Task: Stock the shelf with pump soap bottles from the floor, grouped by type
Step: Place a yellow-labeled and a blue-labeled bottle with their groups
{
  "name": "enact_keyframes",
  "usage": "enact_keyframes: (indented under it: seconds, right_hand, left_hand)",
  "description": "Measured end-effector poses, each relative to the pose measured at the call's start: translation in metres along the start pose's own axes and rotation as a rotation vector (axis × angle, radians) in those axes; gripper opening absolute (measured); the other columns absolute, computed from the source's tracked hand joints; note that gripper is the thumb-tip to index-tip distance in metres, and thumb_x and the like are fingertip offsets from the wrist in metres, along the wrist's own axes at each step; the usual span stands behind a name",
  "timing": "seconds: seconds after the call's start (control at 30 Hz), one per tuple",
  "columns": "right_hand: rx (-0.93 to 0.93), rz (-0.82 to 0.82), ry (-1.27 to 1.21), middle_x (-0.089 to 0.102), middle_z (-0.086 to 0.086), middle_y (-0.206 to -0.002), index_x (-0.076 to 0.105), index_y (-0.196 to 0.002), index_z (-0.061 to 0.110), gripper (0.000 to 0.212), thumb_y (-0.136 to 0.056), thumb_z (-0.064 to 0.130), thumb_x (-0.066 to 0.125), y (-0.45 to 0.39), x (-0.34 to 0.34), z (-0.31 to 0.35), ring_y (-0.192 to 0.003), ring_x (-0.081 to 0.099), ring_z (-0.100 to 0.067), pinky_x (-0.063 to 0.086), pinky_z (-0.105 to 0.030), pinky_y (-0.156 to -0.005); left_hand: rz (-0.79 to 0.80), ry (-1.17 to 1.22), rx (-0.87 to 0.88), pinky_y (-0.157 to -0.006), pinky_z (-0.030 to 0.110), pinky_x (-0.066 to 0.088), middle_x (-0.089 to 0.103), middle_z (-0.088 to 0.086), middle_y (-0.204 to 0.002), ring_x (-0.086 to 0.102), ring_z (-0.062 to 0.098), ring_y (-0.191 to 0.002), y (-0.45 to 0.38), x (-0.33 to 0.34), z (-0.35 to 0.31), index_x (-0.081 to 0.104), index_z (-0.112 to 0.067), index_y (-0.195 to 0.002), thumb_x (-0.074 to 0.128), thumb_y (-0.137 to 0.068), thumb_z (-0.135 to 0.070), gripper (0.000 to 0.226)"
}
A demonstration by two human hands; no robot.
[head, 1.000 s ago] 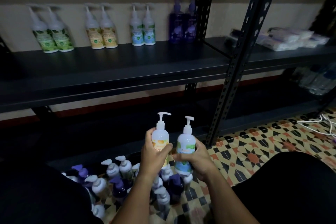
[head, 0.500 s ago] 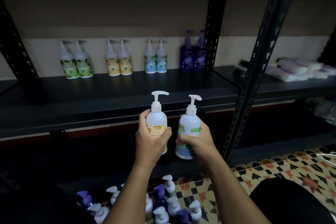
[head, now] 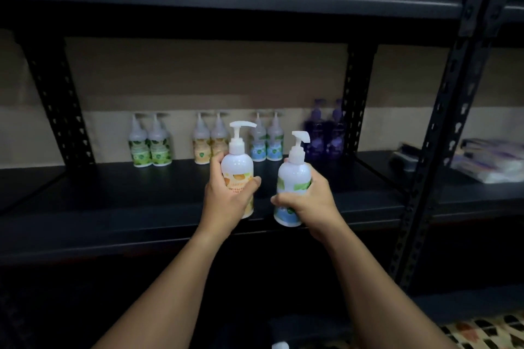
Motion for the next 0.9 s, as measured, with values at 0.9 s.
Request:
enact_keyframes:
  seconds: [0.9]
  right_hand:
    - [-0.001, -0.074, 0.269, 0.071, -0.005, -0.108, 0.066, -0.107, 0.023, 0.055, -0.062, 0.022, 0.098, -0.142, 0.048, -0.096, -0.091, 0.071, -0.012, 0.057, -0.017, -0.070]
  left_hand:
    - [-0.074, 0.023, -0.006, -0.074, 0.010, 0.048, 0.067, -0.011, -0.105, 0.065, -0.003, -0.086, -0.081, -0.002, 0.072, 0.047, -0.038, -0.121, 0.085, -0.084, -0.014, 0.058]
Point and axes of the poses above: each hand's wrist, its own y-axis away from the middle knuckle, its own x-axis out of the palm, z = x × y, the point moved 1 cm from there along -y, towards the middle knuckle
